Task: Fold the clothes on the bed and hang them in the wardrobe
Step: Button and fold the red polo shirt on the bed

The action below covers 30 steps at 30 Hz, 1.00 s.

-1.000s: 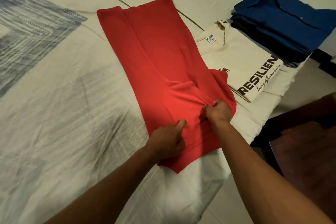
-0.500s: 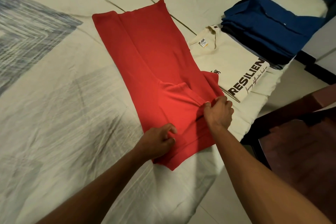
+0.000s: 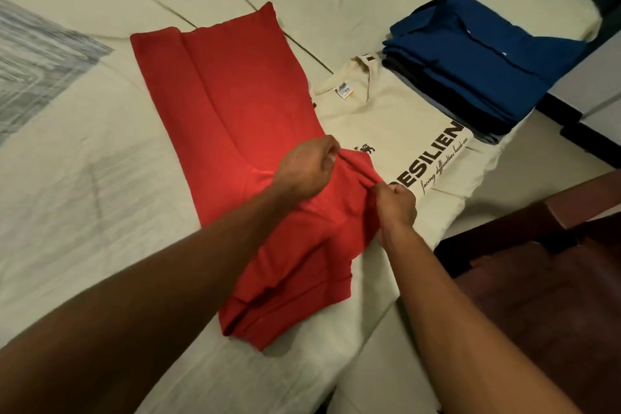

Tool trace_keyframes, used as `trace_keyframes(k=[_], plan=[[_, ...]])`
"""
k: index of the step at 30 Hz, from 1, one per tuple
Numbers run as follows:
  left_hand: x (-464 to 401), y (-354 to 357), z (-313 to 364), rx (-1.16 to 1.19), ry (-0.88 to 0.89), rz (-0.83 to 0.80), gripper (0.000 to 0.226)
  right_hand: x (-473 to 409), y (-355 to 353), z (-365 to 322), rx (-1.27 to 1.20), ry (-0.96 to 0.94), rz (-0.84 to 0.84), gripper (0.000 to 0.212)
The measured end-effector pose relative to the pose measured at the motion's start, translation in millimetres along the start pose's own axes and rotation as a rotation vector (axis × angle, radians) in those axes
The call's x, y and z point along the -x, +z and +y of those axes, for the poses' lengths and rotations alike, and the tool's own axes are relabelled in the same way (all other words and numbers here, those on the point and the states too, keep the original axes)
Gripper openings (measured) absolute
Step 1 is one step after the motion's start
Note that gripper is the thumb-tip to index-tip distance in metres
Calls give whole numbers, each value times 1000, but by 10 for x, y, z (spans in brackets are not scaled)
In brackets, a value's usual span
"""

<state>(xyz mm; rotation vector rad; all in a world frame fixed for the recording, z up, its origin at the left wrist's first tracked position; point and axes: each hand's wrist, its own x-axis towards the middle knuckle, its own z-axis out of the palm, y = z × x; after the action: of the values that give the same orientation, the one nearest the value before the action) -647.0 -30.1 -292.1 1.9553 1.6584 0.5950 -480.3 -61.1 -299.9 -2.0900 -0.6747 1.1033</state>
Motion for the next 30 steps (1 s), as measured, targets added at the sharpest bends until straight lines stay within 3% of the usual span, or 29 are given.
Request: trace_keyframes(k=[3, 6, 8, 12, 15, 19, 23, 26, 28, 30], plan=[[-410, 109, 182, -128, 29, -87, 44, -6, -61, 53, -232, -35, -53, 24], [-692, 187, 320, -260, -23, -352, 54, -37, -71, 122, -341, -12, -155, 27], [-748, 186, 400, -322, -91, -553, 48, -35, -50, 169, -364, -9, -206, 29], [-772, 147, 557, -487, -35, -696, 34, -8, -70, 148, -384, 6, -242, 31], [-819, 157, 551, -377, 13, -589, 16, 47, -146, 64, -431, 22, -247, 35], [-682, -116, 612, 155, 28, -290, 16, 111, -223, 47, -471, -10, -270, 44], [-148, -420, 495, 357, 31, -91, 17, 233, -175, 106, -371, -305, -292, 55], [606, -476, 77, 334, -1, 53, 15, 449, -112, 354, 96, -719, -323, 49], [1184, -390, -220, 356, -162, 84, 17, 577, -66, 597, 517, -1025, -290, 45], [1638, -258, -423, 325, -375, 93, 25, 624, 2, 792, 784, -1153, -252, 36]])
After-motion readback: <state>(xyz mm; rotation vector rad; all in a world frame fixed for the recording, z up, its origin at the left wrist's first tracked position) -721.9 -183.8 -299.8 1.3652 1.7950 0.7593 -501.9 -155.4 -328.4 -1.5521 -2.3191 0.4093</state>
